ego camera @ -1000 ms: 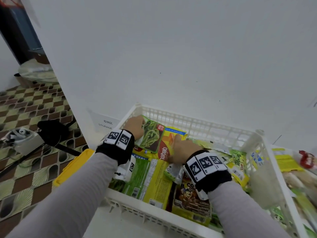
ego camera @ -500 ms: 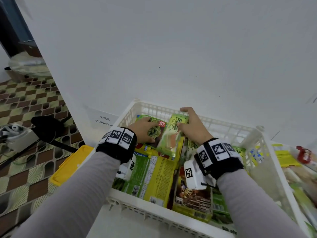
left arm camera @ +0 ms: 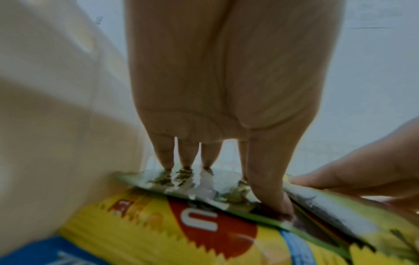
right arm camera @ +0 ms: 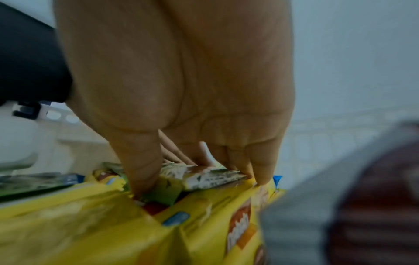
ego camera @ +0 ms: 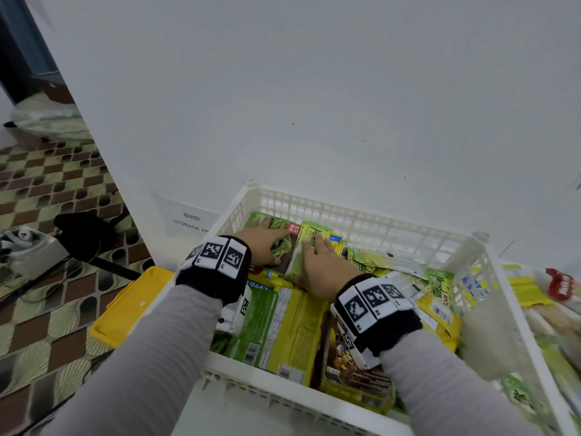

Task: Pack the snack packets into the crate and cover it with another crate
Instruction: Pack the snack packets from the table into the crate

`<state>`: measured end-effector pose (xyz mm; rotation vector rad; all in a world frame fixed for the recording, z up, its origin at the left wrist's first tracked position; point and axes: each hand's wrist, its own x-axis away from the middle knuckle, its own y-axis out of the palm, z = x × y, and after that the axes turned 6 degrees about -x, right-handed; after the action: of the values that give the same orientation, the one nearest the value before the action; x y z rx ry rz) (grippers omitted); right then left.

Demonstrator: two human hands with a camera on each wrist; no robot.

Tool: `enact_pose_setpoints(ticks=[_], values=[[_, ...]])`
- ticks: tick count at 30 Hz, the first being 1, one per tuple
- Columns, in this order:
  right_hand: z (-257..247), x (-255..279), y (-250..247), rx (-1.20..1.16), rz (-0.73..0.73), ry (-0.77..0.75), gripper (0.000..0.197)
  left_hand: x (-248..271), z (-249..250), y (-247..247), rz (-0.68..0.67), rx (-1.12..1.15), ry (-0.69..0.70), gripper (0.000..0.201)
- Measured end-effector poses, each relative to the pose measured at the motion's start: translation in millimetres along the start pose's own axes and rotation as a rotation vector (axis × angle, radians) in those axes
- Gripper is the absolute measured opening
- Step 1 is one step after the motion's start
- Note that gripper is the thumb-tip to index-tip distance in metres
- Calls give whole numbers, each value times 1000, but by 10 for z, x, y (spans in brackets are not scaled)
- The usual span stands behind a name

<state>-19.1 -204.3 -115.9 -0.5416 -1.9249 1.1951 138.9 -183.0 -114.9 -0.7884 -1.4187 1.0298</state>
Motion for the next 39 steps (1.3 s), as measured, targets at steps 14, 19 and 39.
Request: enact_pose_setpoints(ticks=[14,19,39], values=[[20,61,-102,-74,-56,1,77,-4,36,-14,7,14,-27,76],[377,290,-492,-447,139,-109,49,111,111,-150,124,57,-11,62],[1471,519,-446,-361,172,384,36,224,2075,-199,186,-432,583,22]])
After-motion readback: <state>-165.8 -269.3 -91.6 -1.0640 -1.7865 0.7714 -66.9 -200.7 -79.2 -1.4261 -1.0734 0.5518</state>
